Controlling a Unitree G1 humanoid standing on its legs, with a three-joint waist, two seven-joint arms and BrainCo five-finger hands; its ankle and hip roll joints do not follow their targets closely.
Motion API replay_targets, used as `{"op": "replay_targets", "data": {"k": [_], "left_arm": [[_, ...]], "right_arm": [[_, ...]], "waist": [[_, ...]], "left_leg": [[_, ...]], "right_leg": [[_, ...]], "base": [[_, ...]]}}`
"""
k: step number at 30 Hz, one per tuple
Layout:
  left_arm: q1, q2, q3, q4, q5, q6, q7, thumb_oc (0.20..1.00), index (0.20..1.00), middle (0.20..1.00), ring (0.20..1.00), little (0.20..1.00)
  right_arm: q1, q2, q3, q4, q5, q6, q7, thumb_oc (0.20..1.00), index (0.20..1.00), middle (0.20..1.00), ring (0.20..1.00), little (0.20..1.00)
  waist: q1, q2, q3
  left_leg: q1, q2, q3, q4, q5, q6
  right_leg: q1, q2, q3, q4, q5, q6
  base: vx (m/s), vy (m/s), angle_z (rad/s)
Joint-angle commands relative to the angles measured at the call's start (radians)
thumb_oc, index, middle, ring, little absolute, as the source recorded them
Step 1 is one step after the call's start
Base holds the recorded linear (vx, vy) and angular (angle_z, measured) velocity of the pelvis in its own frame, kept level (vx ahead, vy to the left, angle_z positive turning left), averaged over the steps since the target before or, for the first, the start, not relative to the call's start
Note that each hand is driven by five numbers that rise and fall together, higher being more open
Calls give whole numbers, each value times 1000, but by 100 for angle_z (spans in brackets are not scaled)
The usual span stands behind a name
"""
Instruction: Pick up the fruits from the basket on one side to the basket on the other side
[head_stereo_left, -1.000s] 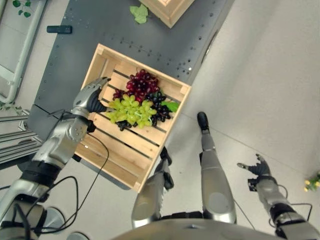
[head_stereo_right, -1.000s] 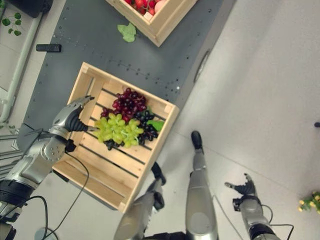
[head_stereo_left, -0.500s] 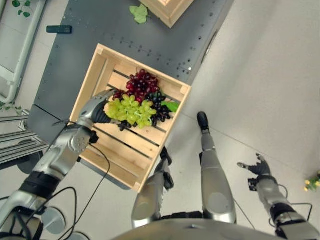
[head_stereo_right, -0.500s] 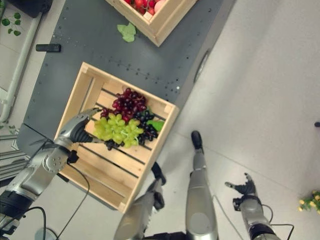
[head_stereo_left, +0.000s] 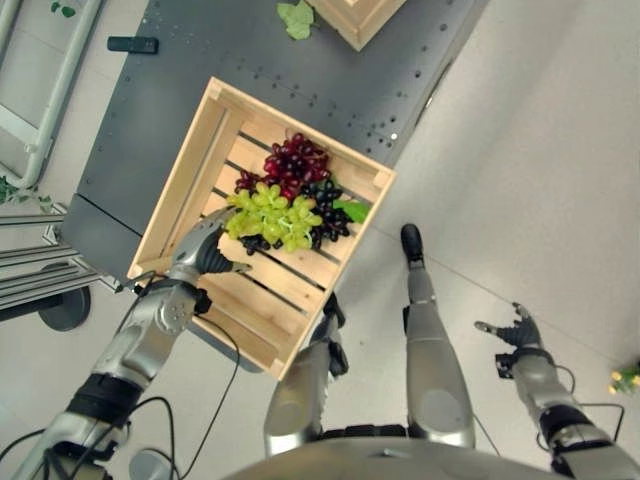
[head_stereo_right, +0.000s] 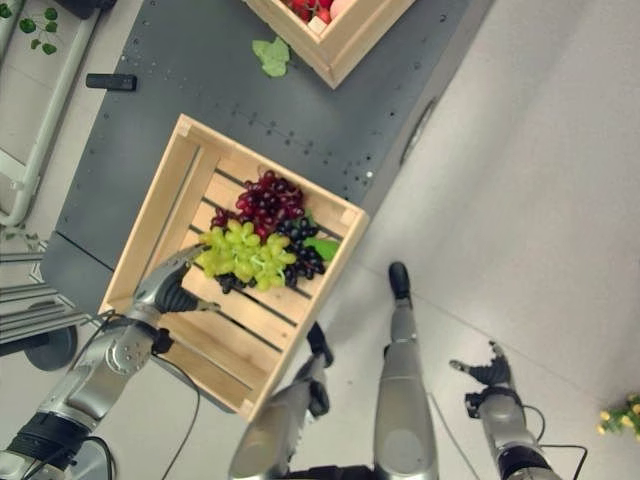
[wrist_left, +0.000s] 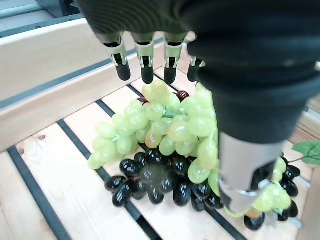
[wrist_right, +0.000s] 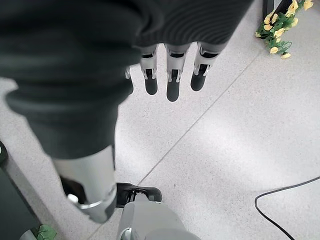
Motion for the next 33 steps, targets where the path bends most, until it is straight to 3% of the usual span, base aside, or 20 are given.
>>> {"op": "replay_targets", "data": {"k": [1, 18, 33], "left_arm": [[-33, -21, 32, 46, 35, 10, 83, 1000, 1000, 1000, 1000, 1000], [-174, -76, -46, 149, 78, 47, 146, 1000, 1000, 1000, 1000, 1000], [-462, -219, -274, 466, 158, 105, 155, 1000, 1000, 1000, 1000, 1000]], "right_arm": [[52, -28, -22, -18, -11, -21, -37, 1000, 1000, 1000, 1000, 1000], [59, -24, 10, -30, -4, -28, -67, 1000, 1000, 1000, 1000, 1000], [37, -17, 71, -16, 10, -35, -89, 1000, 1000, 1000, 1000, 1000]], "waist": [[-36, 41, 14], [-50, 26, 14], [-84, 8, 14]], "left_leg": [[-122, 44, -72, 108, -4, -23], [-132, 47, -67, 113, 0, -25], [-146, 50, -62, 121, 5, -29]], "right_leg": [[11, -53, 12, 100, -183, 83], [5, -48, 18, 105, -185, 80], [-15, -40, 28, 116, -183, 79]], "base": [[0, 0, 0], [0, 0, 0], [0, 0, 0]]}}
